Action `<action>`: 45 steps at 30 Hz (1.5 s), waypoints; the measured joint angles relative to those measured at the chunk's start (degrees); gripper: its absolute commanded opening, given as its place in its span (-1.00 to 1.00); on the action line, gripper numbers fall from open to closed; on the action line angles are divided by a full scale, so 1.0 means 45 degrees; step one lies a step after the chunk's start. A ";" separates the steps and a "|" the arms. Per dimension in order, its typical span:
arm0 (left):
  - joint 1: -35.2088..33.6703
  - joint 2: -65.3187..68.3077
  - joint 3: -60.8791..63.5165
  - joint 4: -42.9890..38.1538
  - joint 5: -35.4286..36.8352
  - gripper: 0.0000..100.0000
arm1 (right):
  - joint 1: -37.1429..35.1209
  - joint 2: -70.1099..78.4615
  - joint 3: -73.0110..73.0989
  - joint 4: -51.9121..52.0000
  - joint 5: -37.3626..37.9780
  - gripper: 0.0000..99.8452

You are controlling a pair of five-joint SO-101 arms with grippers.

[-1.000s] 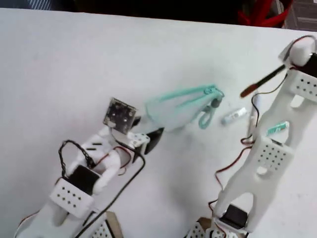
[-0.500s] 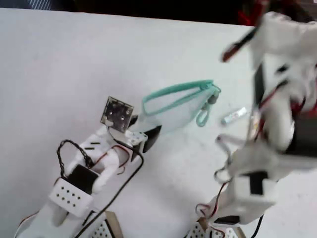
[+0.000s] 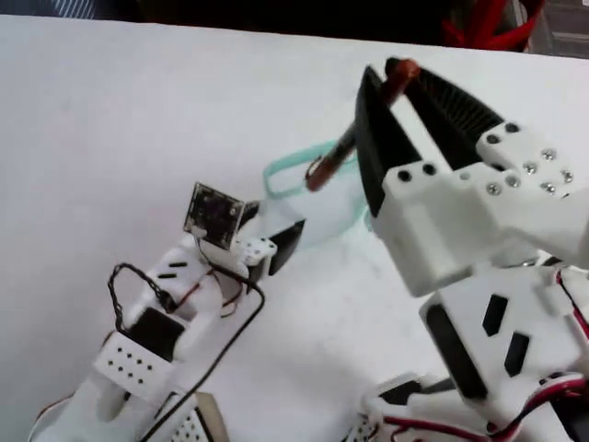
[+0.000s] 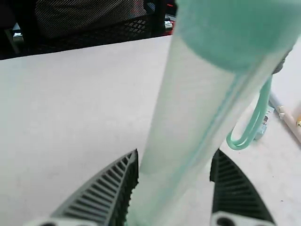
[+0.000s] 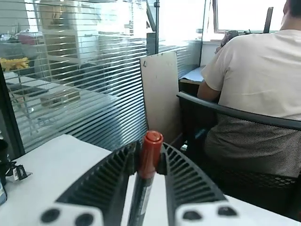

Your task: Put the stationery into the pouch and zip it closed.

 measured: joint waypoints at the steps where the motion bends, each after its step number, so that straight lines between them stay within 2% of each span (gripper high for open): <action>1: 0.0000 0.0000 0.0000 0.0000 0.0000 -0.51 | -0.0059 -0.0195 0.0410 0.0000 0.0000 -0.96; 8: 0.0000 0.0000 0.0000 0.0000 0.0000 -0.51 | -0.0059 -0.0840 0.2852 -0.0274 -0.0098 -0.96; 19: 0.0000 0.0000 0.0000 0.0000 0.0000 -0.51 | -0.0039 -0.0860 0.6310 -0.3614 -0.0117 -0.96; 23: 0.0000 0.0000 0.0000 0.0000 0.0000 -0.51 | -0.0039 -0.0899 0.7639 -0.4142 -0.0117 -0.96; 36: 0.0000 0.0000 0.0000 0.0000 -0.0332 -0.51 | -0.0039 -0.0879 0.9162 -0.4161 -0.0117 -0.96; 45: 0.0000 0.0000 0.0000 0.0000 -0.0332 -0.50 | -0.0059 -0.0899 0.9592 -0.3165 -0.0117 -0.96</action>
